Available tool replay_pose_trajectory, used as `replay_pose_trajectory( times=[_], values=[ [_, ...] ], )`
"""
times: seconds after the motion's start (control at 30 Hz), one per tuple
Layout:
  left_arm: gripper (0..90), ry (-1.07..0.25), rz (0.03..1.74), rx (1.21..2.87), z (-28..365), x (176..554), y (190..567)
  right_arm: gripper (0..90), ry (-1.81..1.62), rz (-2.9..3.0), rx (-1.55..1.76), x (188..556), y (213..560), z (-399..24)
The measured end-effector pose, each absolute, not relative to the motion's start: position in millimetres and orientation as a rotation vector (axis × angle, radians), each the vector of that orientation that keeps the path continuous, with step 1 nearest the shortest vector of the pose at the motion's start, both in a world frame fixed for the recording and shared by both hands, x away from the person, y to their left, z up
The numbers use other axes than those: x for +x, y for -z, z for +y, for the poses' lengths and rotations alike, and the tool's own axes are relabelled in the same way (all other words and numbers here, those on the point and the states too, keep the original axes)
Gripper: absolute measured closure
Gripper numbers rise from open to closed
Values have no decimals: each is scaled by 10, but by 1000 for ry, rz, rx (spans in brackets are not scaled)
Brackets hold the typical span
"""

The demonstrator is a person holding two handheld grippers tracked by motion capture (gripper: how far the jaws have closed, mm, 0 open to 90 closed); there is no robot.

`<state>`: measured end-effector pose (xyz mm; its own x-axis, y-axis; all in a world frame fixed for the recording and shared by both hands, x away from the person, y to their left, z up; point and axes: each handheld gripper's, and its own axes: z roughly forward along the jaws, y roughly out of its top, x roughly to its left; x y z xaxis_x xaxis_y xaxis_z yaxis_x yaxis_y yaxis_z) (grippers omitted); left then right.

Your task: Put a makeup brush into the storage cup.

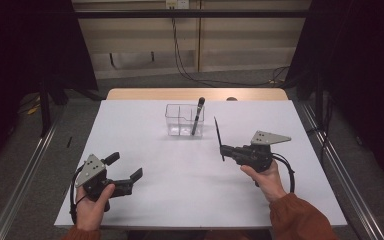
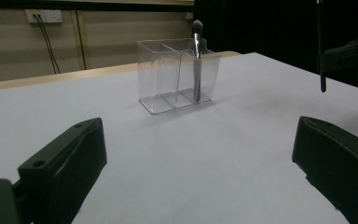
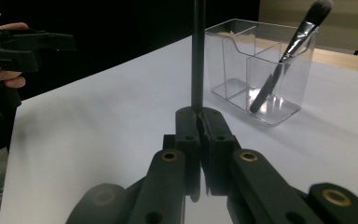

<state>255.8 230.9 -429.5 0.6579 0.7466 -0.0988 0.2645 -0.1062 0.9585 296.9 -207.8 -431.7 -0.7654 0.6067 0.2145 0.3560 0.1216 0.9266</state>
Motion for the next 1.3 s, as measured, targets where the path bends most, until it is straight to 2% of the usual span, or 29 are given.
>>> replay_pose_trajectory(
  times=[0.7, 1.3],
  values=[
    [27, -465, 671, 1714, 1707, 2637, 4056, 870, -1740, 2216, 860, 2846, 4259, -1859],
    [21, -318, 614, 1704, 1111, 2790, 3970, 869, -1761, 2263, 824, 2808, 4290, -1718]
  ],
)
